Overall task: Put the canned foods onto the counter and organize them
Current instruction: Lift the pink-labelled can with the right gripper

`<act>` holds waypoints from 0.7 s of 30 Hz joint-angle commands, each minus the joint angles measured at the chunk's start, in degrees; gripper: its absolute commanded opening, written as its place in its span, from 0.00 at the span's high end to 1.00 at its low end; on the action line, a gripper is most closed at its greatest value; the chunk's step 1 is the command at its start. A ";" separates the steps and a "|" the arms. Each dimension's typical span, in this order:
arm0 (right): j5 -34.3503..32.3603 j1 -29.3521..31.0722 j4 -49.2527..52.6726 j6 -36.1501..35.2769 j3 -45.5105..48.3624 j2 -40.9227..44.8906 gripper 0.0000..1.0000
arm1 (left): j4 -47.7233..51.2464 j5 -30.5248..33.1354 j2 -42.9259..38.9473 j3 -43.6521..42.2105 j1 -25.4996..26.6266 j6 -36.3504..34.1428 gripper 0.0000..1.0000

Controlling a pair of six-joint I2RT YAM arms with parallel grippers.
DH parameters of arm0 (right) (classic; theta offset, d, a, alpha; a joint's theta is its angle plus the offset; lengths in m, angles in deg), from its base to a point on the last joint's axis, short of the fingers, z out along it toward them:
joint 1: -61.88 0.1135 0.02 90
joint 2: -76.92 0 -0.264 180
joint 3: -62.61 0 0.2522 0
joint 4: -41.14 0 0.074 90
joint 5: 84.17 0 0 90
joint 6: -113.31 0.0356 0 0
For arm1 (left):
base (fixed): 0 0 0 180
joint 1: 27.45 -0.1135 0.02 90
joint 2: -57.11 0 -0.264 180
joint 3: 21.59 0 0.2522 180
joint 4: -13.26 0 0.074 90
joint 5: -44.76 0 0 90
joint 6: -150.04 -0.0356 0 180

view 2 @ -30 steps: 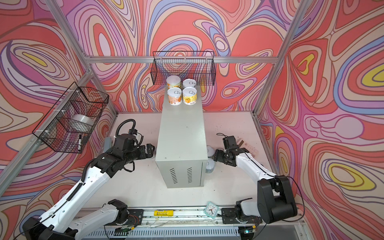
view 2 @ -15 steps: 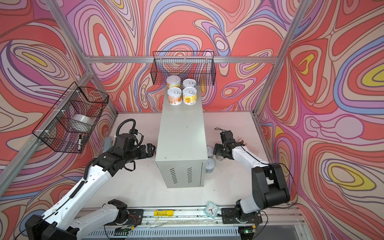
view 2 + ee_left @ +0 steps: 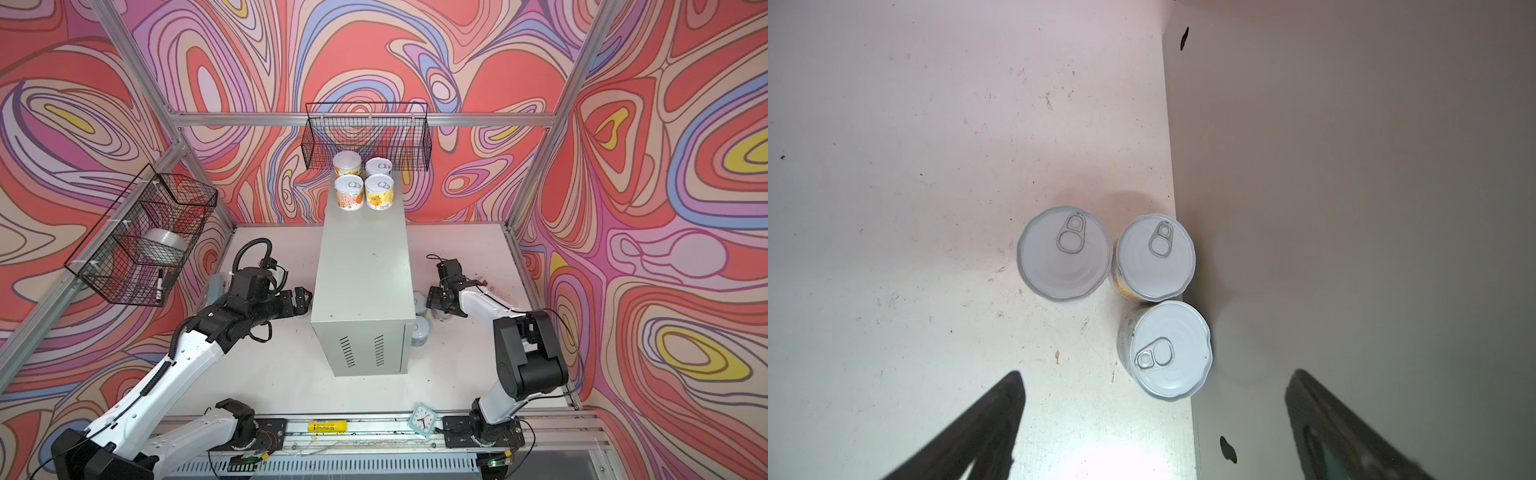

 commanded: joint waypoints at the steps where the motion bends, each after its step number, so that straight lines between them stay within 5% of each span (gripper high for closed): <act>1: -1.11 0.65 1.92 1.43 1.24 -0.06 0.15 | -1.20 -0.55 0.29 -0.65 -0.25 0.72 0.02; 17: -0.16 0.62 4.22 2.53 -0.24 -4.58 0.23 | -1.82 -1.09 -0.23 -1.66 -0.31 1.00 0.02; 21: -0.02 0.65 4.53 2.29 -0.58 -4.94 0.36 | -2.15 -1.12 -0.45 -1.93 -0.31 0.98 0.02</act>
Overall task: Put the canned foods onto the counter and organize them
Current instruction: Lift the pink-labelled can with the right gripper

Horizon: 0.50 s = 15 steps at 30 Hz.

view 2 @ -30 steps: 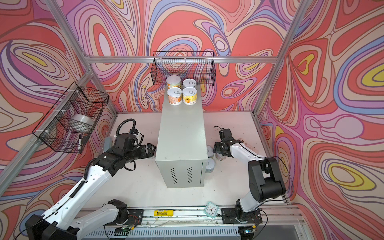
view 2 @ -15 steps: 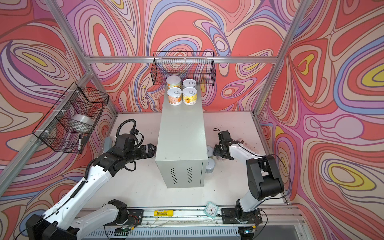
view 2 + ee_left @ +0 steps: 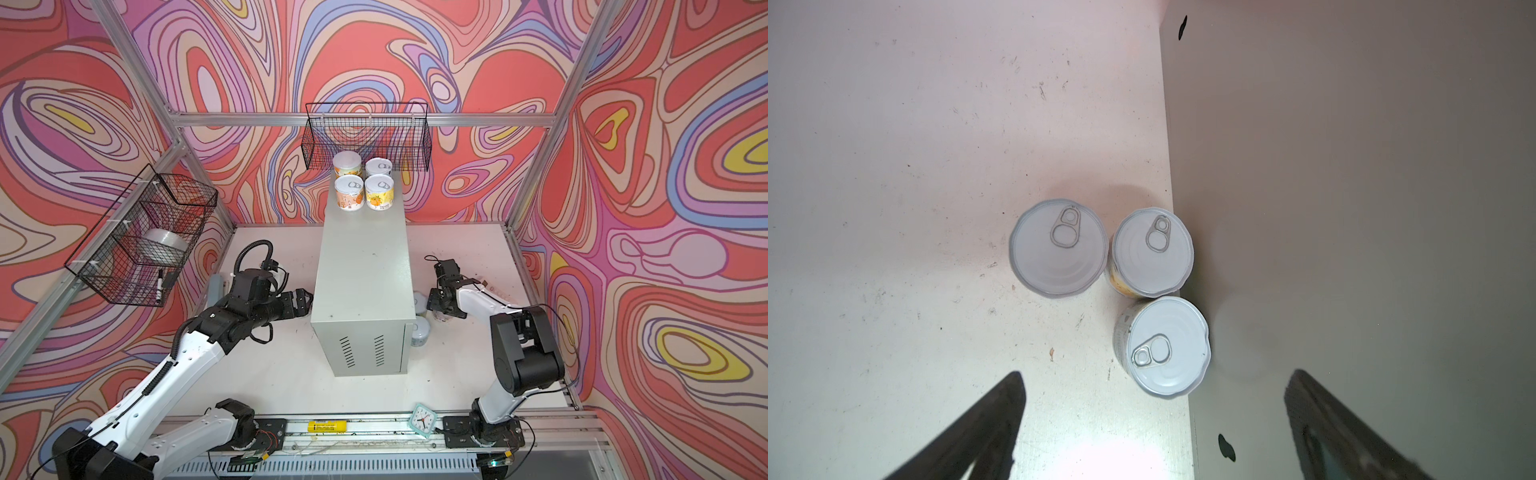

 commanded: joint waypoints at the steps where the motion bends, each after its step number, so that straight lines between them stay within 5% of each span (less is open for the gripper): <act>1: 1.37 0.12 2.33 0.88 0.71 -2.90 0.39 | -1.34 -0.28 -0.52 -0.83 -0.31 0.51 0.02; 3: 1.13 0.18 2.82 0.65 0.32 -3.12 0.54 | -1.42 -0.22 -0.38 -0.76 -0.32 0.46 0.02; 5: 0.61 0.10 3.65 0.64 -0.12 -3.39 1.00 | -1.57 -0.23 -0.38 -0.84 -0.30 0.38 0.02; 15: -0.52 0.18 10.83 0.60 -2.58 3.53 1.00 | -0.93 -0.89 0.99 0.80 -0.35 -0.94 0.02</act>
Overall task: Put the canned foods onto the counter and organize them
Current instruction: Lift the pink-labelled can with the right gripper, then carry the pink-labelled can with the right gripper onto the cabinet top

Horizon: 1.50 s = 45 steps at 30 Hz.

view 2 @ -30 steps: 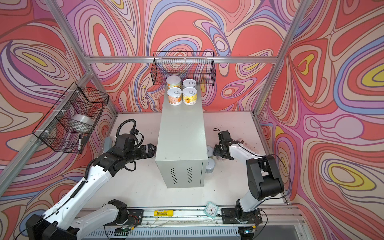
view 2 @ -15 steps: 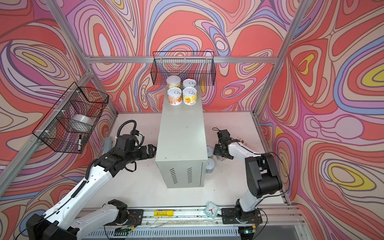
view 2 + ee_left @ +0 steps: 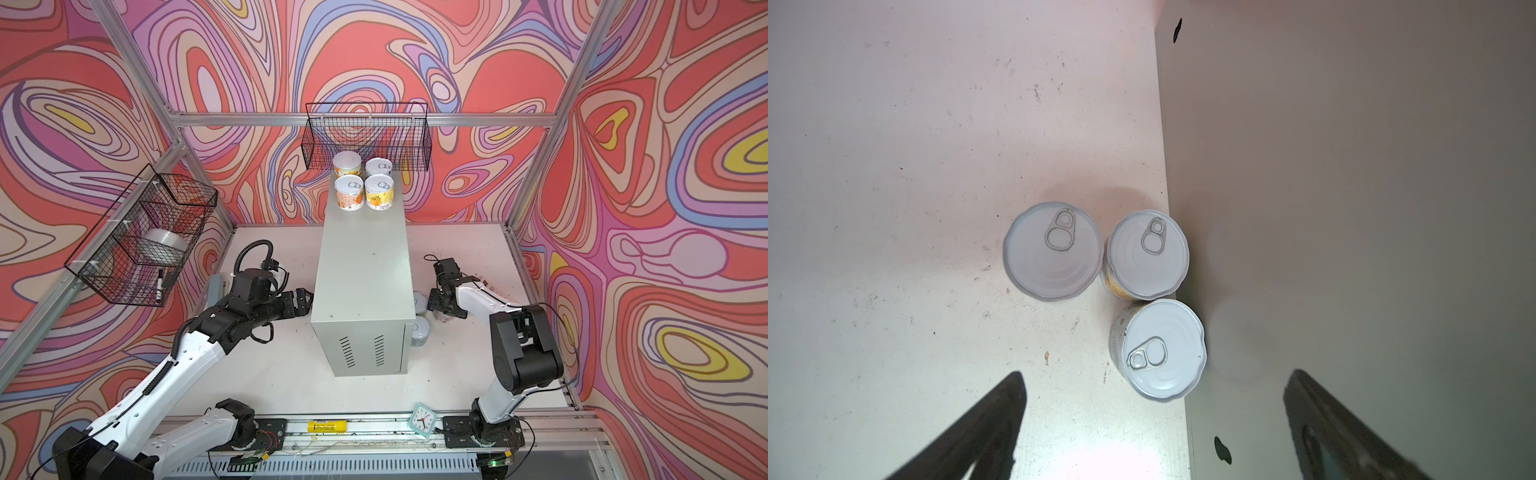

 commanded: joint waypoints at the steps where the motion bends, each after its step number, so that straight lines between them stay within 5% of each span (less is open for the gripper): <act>1: -0.38 0.13 7.72 0.64 -1.64 5.03 1.00 | 0.11 -0.40 1.08 1.25 -0.37 -0.98 0.02; 9: -0.13 0.20 22.58 0.26 -9.47 16.94 1.00 | 0.82 -0.62 1.18 2.10 -0.39 -1.64 0.02; 18: 4.73 1.88 36.95 -2.34 -35.12 21.59 1.00 | 2.09 -0.33 0.43 3.33 -0.39 -2.28 0.03; 24: -6.74 16.77 43.68 -0.97 -56.34 14.51 1.00 | 2.55 -0.68 0.85 4.34 -0.37 -2.23 0.04; 34: -10.43 24.68 51.51 -5.61 -88.75 -2.84 1.00 | 2.63 -2.75 0.52 4.65 -0.39 -1.74 0.05; 45: -10.97 28.33 49.96 -7.44 -94.44 -10.98 1.00 | 2.98 -2.37 0.84 5.49 -0.35 -2.30 0.04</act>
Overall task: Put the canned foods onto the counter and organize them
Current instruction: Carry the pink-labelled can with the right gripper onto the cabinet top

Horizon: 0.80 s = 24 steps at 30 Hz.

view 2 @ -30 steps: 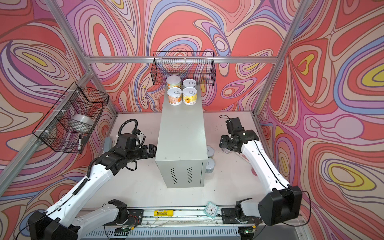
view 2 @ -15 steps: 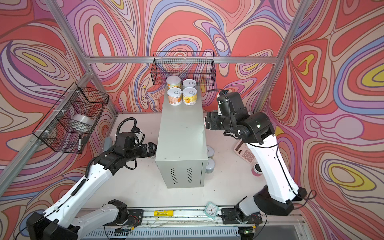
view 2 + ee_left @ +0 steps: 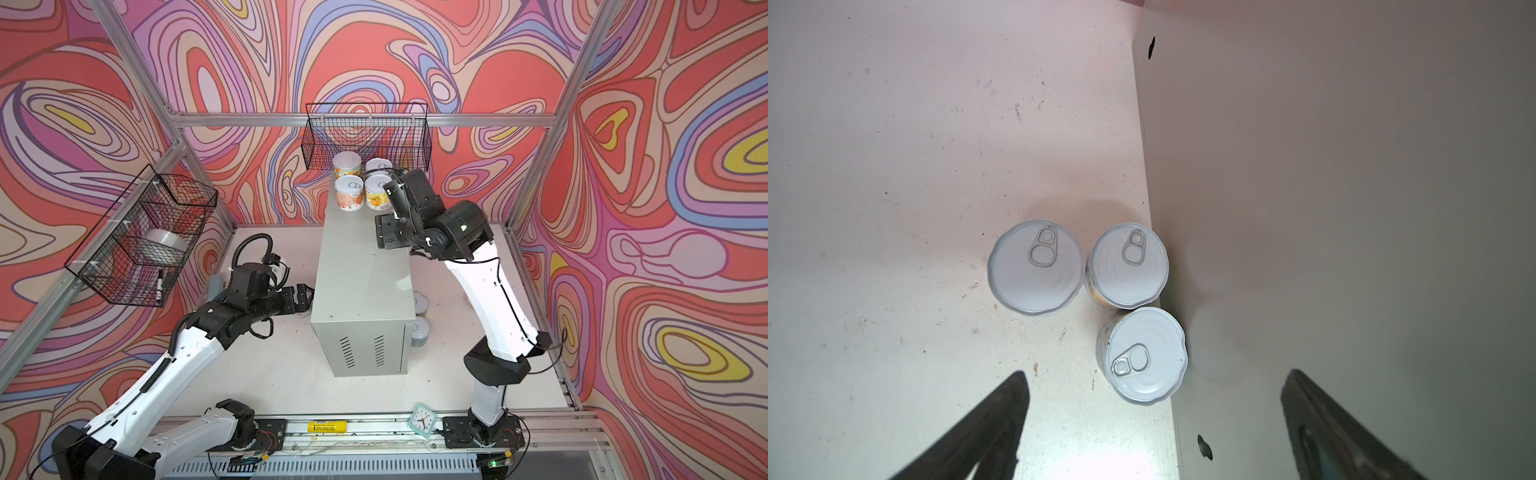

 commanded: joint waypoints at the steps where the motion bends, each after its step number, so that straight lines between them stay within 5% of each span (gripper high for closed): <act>1: -1.89 0.48 -2.48 -1.09 -2.23 -0.48 1.00 | 1.64 -0.43 -0.18 1.53 -0.33 -0.80 0.05; 5: -2.43 0.63 -2.50 -1.31 -2.33 -2.03 0.94 | 1.21 -0.39 -0.11 1.11 -0.38 -0.60 0.04; 7: -2.43 0.71 -2.15 -1.41 -2.66 -2.92 0.73 | 1.16 -0.34 0.07 0.77 -0.38 -0.34 0.04; 13: -1.47 0.70 -2.23 -1.57 -2.87 -4.53 0.30 | 0.59 0.09 -0.14 -0.05 -0.38 -0.08 0.02; 24: 3.97 0.75 -7.79 -2.05 -0.73 -3.85 0.02 | 0.05 -0.65 0.10 -0.22 -0.36 -0.21 0.02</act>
